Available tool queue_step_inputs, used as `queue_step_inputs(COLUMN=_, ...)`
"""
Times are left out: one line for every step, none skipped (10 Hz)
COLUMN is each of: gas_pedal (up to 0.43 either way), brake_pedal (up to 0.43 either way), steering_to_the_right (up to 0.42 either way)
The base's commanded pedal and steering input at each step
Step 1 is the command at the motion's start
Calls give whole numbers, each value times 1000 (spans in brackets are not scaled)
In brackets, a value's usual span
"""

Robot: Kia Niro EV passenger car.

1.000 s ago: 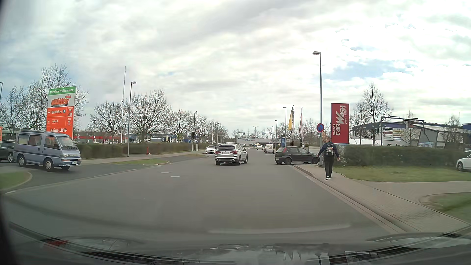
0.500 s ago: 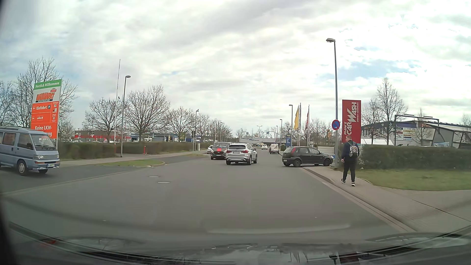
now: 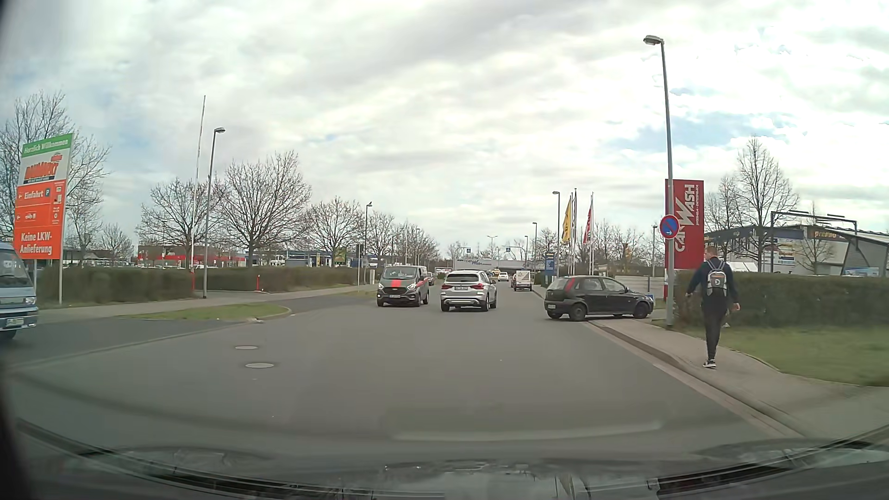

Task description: Follow the waypoints while adhering to traffic rules and regulations

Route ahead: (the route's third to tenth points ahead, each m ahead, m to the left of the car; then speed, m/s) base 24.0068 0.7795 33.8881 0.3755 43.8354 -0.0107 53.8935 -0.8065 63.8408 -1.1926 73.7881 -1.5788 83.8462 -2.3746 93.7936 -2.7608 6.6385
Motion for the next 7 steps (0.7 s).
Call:
queue_step_inputs(gas_pedal=299, brake_pedal=0, steering_to_the_right=-7)
queue_step_inputs(gas_pedal=299, brake_pedal=0, steering_to_the_right=-7)
queue_step_inputs(gas_pedal=299, brake_pedal=0, steering_to_the_right=-7)
queue_step_inputs(gas_pedal=299, brake_pedal=0, steering_to_the_right=-7)
queue_step_inputs(gas_pedal=299, brake_pedal=0, steering_to_the_right=-7)
queue_step_inputs(gas_pedal=299, brake_pedal=0, steering_to_the_right=-7)
queue_step_inputs(gas_pedal=299, brake_pedal=0, steering_to_the_right=-7)
